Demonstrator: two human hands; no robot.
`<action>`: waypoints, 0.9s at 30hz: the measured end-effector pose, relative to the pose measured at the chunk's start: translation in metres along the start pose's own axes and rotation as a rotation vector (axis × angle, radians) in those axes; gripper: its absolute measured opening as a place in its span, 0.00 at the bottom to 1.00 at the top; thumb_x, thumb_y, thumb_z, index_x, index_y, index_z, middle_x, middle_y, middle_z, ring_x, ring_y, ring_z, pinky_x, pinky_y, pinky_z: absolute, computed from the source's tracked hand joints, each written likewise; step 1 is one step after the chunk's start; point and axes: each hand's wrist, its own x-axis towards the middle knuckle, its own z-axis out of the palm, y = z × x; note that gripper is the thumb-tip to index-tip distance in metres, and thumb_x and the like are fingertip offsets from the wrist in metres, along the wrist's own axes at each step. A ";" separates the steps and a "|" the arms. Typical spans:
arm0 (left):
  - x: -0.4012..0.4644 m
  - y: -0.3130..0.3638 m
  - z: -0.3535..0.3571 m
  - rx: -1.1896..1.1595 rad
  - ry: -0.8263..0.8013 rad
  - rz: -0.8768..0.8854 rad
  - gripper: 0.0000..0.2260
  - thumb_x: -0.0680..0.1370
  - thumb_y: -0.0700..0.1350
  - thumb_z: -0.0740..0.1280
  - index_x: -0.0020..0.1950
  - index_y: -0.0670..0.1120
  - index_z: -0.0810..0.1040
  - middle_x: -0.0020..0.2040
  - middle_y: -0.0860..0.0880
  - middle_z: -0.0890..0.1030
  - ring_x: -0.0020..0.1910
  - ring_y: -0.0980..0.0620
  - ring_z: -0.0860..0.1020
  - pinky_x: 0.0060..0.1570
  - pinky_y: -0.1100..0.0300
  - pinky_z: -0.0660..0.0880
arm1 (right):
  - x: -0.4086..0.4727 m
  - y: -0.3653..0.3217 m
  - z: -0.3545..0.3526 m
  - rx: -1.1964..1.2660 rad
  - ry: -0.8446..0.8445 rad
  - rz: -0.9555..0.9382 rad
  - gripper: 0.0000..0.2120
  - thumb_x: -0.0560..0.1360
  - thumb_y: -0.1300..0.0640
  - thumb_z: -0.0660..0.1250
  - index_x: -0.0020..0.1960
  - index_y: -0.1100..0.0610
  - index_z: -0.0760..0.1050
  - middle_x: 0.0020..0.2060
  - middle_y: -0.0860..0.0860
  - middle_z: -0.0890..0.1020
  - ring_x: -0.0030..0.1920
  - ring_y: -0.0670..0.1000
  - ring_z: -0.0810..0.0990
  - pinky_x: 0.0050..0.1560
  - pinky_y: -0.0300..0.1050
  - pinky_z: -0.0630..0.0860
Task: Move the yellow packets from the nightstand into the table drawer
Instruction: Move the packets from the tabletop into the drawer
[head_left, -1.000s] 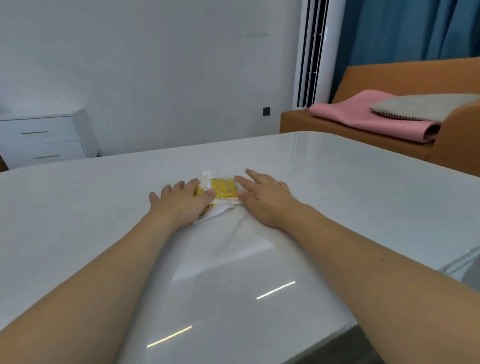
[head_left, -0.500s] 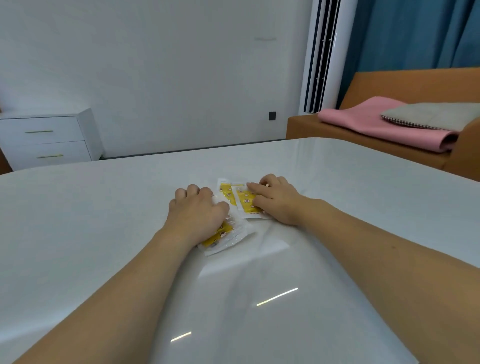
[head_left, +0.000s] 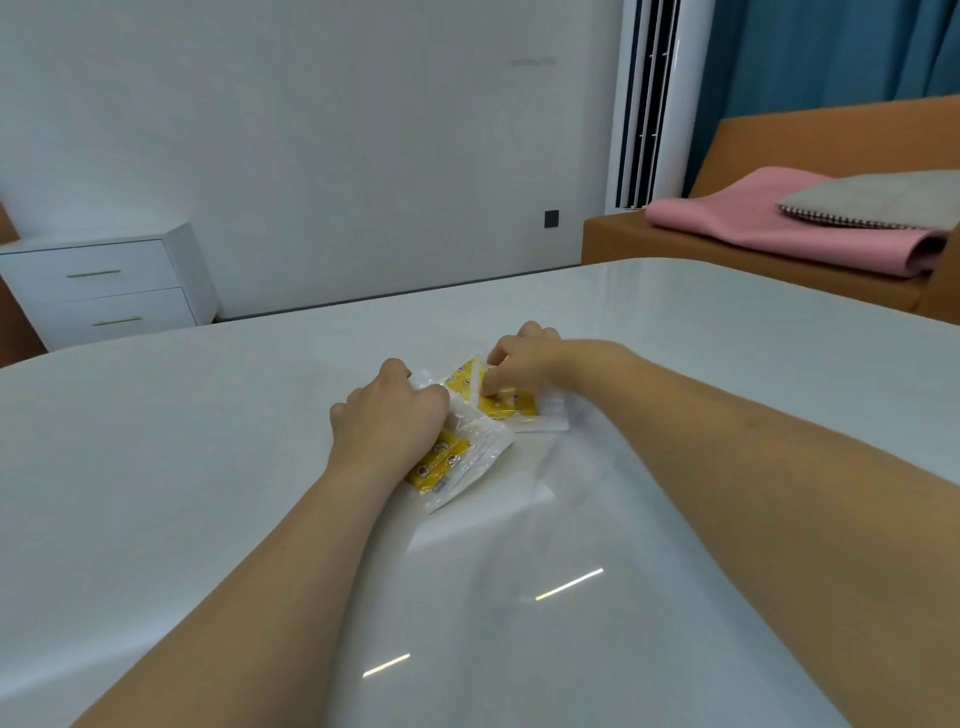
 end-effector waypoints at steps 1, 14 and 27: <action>0.000 -0.001 0.000 0.000 -0.001 0.005 0.20 0.65 0.54 0.51 0.52 0.48 0.69 0.46 0.48 0.79 0.49 0.43 0.75 0.56 0.48 0.66 | -0.001 -0.001 -0.007 -0.004 -0.035 0.014 0.29 0.68 0.40 0.67 0.67 0.44 0.71 0.65 0.51 0.66 0.67 0.56 0.65 0.67 0.59 0.66; -0.009 -0.003 -0.003 -0.027 -0.053 0.103 0.11 0.71 0.51 0.52 0.48 0.49 0.69 0.43 0.49 0.78 0.46 0.45 0.75 0.57 0.47 0.67 | -0.042 -0.006 -0.027 -0.084 -0.175 0.067 0.40 0.68 0.40 0.75 0.73 0.54 0.65 0.66 0.54 0.74 0.62 0.58 0.76 0.66 0.57 0.70; -0.021 -0.001 -0.023 -0.430 -0.182 0.007 0.03 0.75 0.42 0.65 0.43 0.48 0.71 0.38 0.50 0.74 0.40 0.46 0.73 0.37 0.57 0.68 | -0.160 0.065 -0.003 1.019 0.398 0.131 0.12 0.72 0.58 0.75 0.51 0.58 0.76 0.46 0.56 0.84 0.42 0.53 0.84 0.47 0.48 0.82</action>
